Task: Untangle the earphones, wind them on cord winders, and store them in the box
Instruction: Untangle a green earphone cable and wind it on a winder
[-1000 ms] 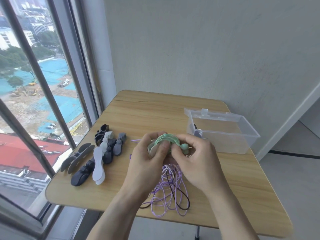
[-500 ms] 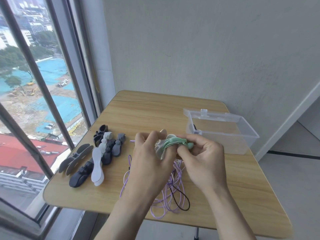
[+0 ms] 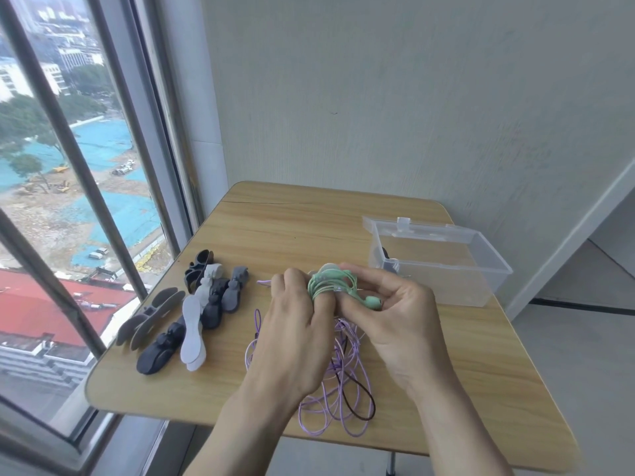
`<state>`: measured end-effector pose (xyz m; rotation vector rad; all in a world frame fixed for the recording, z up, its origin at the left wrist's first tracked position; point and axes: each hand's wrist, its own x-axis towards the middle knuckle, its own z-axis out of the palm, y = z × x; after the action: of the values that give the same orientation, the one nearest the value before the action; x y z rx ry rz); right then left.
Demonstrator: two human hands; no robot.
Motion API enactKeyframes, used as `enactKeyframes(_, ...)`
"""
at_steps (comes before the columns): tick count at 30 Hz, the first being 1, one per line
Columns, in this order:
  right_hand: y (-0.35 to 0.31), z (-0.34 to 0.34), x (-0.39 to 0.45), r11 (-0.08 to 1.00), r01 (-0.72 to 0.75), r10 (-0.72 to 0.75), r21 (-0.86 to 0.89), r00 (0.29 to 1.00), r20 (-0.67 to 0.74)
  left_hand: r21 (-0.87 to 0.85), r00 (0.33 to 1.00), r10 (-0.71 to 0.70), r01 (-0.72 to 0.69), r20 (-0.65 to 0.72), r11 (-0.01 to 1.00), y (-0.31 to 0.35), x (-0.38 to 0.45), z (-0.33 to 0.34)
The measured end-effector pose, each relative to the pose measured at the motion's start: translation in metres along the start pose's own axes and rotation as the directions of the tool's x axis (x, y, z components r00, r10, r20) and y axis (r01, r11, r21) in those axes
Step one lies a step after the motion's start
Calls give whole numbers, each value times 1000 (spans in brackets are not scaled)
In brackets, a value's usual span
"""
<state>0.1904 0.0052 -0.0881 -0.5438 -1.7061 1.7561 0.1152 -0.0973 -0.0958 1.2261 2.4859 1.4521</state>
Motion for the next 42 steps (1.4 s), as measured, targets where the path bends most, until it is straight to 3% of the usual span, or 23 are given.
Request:
enactKeyframes(2, -3, 4, -3, 998, 32, -35, -52, 998, -58, 95, 998, 53, -54, 14, 994, -3, -1, 2)
enactKeyframes(5, 1, 9, -6, 930, 142, -214, -338, 959, -186, 94, 997, 33, -27, -65, 995, -2, 0, 6)
enactKeyframes(8, 8, 13, -5, 770, 218, -383, -600, 909, -161, 176, 999, 32, -28, -15, 984, -7, 1, 9)
enactKeyframes(10, 10, 16, -4, 707, 266, -433, -656, 896, -103, 209, 1000, 24, -23, -5, 978, -9, 1, 11)
enactKeyframes(13, 9, 17, -5, 684, 311, -438, -660, 899, -29, 72, 995, -99, 100, -26, 992, -5, 3, 10)
enactKeyframes(17, 7, 16, -4, 663, 359, -459, -657, 888, 21, 78, 994, -105, 106, -21, 991, 4, -2, 7)
enactKeyframes(21, 9, 14, -1, 653, 389, -455, -650, 887, 73, -66, 973, -213, 208, -89, 976, 13, -5, 7)
enactKeyframes(24, 7, 8, 0, 720, 370, -404, -587, 911, 79, -169, 966, -153, 119, -207, 979, 10, -3, 5)
enactKeyframes(28, -1, -13, 4, 892, 248, -213, -377, 968, 134, -142, 989, -99, 83, -110, 986, 2, 1, -4)
enactKeyframes(32, -6, -30, 5, 916, 220, -166, -335, 969, 183, -146, 998, -52, 48, -21, 988, -2, 1, -6)
enactKeyframes(37, 2, -31, 6, 938, 155, -114, -309, 983, 146, 12, 999, 4, -3, -50, 1000, -4, 3, -9)
enactKeyframes(42, 7, -30, 10, 953, 130, -84, -273, 981, 174, -41, 999, 23, -24, -24, 999, -3, 2, -9)
